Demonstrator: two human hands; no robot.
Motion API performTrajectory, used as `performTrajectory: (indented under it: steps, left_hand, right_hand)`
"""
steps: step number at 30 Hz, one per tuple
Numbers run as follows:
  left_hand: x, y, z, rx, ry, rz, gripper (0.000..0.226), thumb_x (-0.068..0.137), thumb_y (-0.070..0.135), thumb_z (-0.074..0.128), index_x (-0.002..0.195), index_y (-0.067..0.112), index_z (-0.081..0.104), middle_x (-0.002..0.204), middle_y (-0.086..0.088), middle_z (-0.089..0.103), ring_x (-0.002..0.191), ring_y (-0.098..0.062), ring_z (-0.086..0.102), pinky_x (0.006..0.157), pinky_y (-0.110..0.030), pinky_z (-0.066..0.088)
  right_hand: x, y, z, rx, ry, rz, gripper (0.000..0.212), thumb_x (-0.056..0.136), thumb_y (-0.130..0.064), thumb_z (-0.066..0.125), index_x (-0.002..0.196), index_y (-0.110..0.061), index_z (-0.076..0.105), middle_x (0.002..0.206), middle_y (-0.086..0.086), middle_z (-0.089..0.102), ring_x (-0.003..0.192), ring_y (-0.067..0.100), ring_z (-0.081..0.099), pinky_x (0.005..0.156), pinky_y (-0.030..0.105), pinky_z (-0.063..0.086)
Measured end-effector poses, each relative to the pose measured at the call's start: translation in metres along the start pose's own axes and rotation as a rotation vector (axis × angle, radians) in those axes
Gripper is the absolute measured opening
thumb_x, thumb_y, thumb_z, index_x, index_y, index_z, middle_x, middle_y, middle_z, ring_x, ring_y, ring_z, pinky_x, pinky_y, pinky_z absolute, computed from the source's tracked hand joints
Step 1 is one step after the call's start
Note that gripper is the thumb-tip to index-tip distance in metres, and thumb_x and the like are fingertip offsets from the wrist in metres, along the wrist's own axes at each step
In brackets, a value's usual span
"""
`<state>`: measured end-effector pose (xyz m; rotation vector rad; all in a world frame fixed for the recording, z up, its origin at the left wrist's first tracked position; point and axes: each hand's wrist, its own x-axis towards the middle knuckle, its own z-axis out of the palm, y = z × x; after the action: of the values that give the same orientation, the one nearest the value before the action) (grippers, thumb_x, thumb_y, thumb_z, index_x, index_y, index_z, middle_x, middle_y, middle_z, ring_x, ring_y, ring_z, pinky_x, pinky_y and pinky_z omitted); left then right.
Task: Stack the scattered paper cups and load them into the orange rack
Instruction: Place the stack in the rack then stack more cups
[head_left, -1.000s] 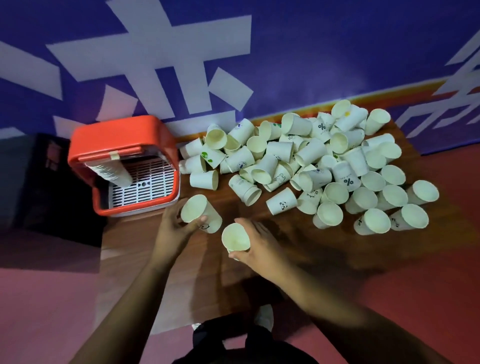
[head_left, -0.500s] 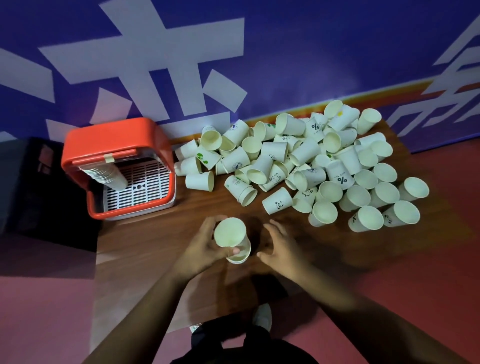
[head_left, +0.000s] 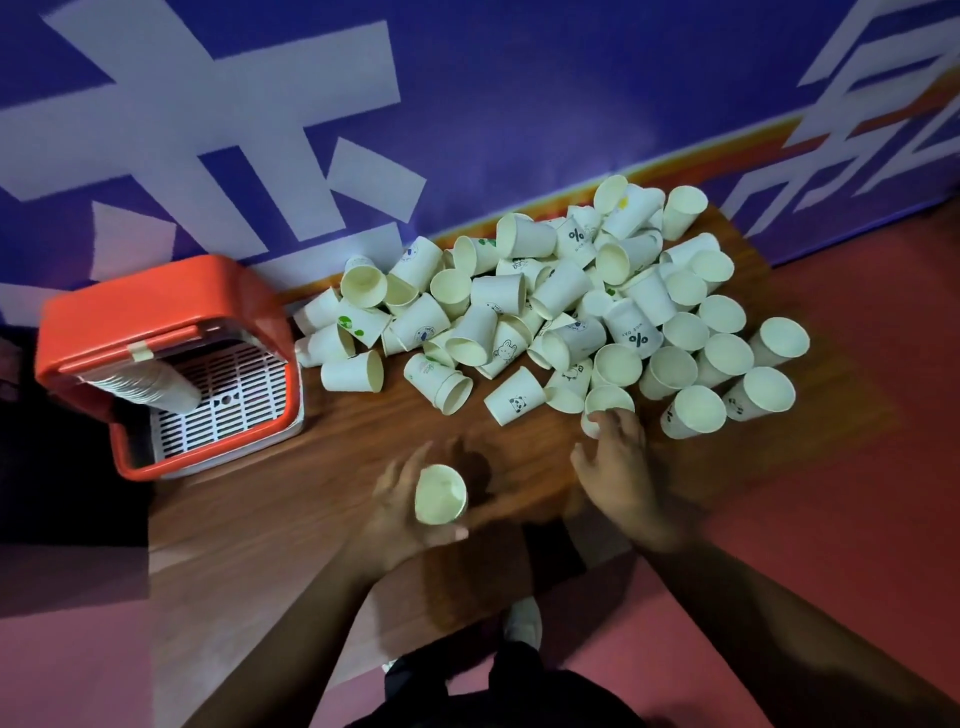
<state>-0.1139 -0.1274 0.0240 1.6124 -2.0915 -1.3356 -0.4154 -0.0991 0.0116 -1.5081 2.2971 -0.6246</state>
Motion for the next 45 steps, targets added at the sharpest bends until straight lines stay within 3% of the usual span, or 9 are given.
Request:
performTrajectory:
  steps: [4, 8, 16, 18, 21, 30, 36, 42, 45]
  left_hand:
    - [0.026, 0.033, -0.009, 0.020, 0.205, 0.037, 0.078, 0.078, 0.056, 0.075, 0.142, 0.023, 0.043, 0.137, 0.000, 0.040, 0.132, -0.017, 0.037, 0.106, -0.031, 0.034]
    - [0.077, 0.075, -0.001, 0.115, 0.164, 0.124, 0.051, 0.087, 0.031, 0.073, 0.131, 0.014, 0.053, 0.130, -0.002, 0.046, 0.125, -0.019, 0.045, 0.098, -0.024, 0.033]
    - [0.165, 0.097, 0.039, 0.442, -0.012, -0.006, 0.063, 0.086, 0.042, 0.067, 0.137, 0.012, 0.045, 0.128, -0.012, 0.054, 0.113, -0.032, 0.057, 0.093, -0.044, 0.049]
    - [0.176, 0.097, 0.047, 0.507, -0.028, -0.044, 0.072, 0.088, 0.046, 0.064, 0.145, 0.014, 0.036, 0.137, -0.014, 0.049, 0.119, -0.034, 0.055, 0.094, -0.042, 0.046]
    - [0.187, 0.094, 0.060, 0.471, -0.031, -0.060, 0.081, 0.090, 0.043, 0.065, 0.154, 0.013, 0.024, 0.143, -0.020, 0.042, 0.125, -0.040, 0.050, 0.097, -0.043, 0.042]
    - [0.192, 0.076, 0.064, 0.414, -0.083, -0.022, 0.082, 0.082, 0.040, 0.075, 0.149, 0.018, 0.033, 0.133, -0.020, 0.053, 0.118, -0.037, 0.056, 0.092, -0.042, 0.046]
    - [0.169, 0.086, -0.001, 0.068, -0.192, 0.021, 0.083, 0.086, 0.035, 0.076, 0.152, 0.032, 0.026, 0.121, 0.000, 0.055, 0.106, -0.015, 0.055, 0.090, -0.025, 0.039]
    - [0.108, 0.066, -0.067, -0.474, 0.073, -0.041, 0.064, 0.084, 0.032, 0.077, 0.137, 0.042, 0.041, 0.130, 0.000, 0.060, 0.112, -0.015, 0.064, 0.075, -0.019, 0.054]
    - [0.074, 0.052, -0.086, -0.680, 0.187, -0.078, 0.054, 0.091, 0.017, 0.071, 0.132, 0.037, 0.044, 0.116, -0.005, 0.071, 0.107, -0.026, 0.069, 0.073, -0.028, 0.058]
  right_hand:
    - [0.021, 0.018, -0.008, -0.056, 0.029, 0.044, 0.043, 0.073, -0.013, 0.070, 0.113, 0.000, 0.059, 0.114, 0.023, 0.051, 0.104, 0.043, 0.051, 0.090, 0.049, 0.048]
    - [0.036, 0.031, -0.007, -0.215, -0.018, 0.015, 0.032, 0.075, -0.017, 0.068, 0.101, 0.001, 0.063, 0.103, 0.021, 0.058, 0.095, 0.040, 0.053, 0.087, 0.047, 0.046]
    - [0.046, 0.048, 0.008, -0.375, -0.162, -0.056, 0.013, 0.072, -0.016, 0.059, 0.065, -0.007, 0.065, 0.076, 0.009, 0.061, 0.073, 0.034, 0.056, 0.061, 0.039, 0.048]
    - [0.041, 0.049, 0.006, -0.298, -0.103, -0.119, 0.024, 0.077, -0.022, 0.047, 0.064, -0.008, 0.062, 0.077, 0.010, 0.059, 0.073, 0.033, 0.055, 0.065, 0.040, 0.044]
    - [0.028, 0.050, -0.002, -0.168, 0.012, -0.191, 0.009, 0.078, -0.011, 0.060, 0.069, -0.010, 0.058, 0.082, 0.009, 0.057, 0.077, 0.032, 0.053, 0.076, 0.038, 0.037]
    - [0.015, 0.045, -0.030, 0.077, 0.082, -0.151, 0.013, 0.076, -0.019, 0.071, 0.074, -0.016, 0.058, 0.101, 0.001, 0.051, 0.092, 0.023, 0.053, 0.084, 0.038, 0.041]
    - [0.022, 0.012, -0.041, 0.240, 0.101, -0.116, 0.014, 0.070, -0.022, 0.073, 0.068, -0.016, 0.059, 0.124, 0.007, 0.047, 0.113, 0.023, 0.052, 0.095, 0.032, 0.042]
    - [0.018, -0.045, -0.035, 0.372, -0.096, -0.232, 0.019, 0.071, -0.019, 0.081, 0.067, -0.018, 0.062, 0.121, 0.003, 0.056, 0.111, 0.007, 0.056, 0.094, 0.005, 0.032]
    - [0.005, -0.080, -0.026, 0.498, -0.197, -0.297, 0.025, 0.069, -0.034, 0.079, 0.088, -0.027, 0.064, 0.118, -0.007, 0.060, 0.111, -0.003, 0.053, 0.095, 0.016, 0.040]
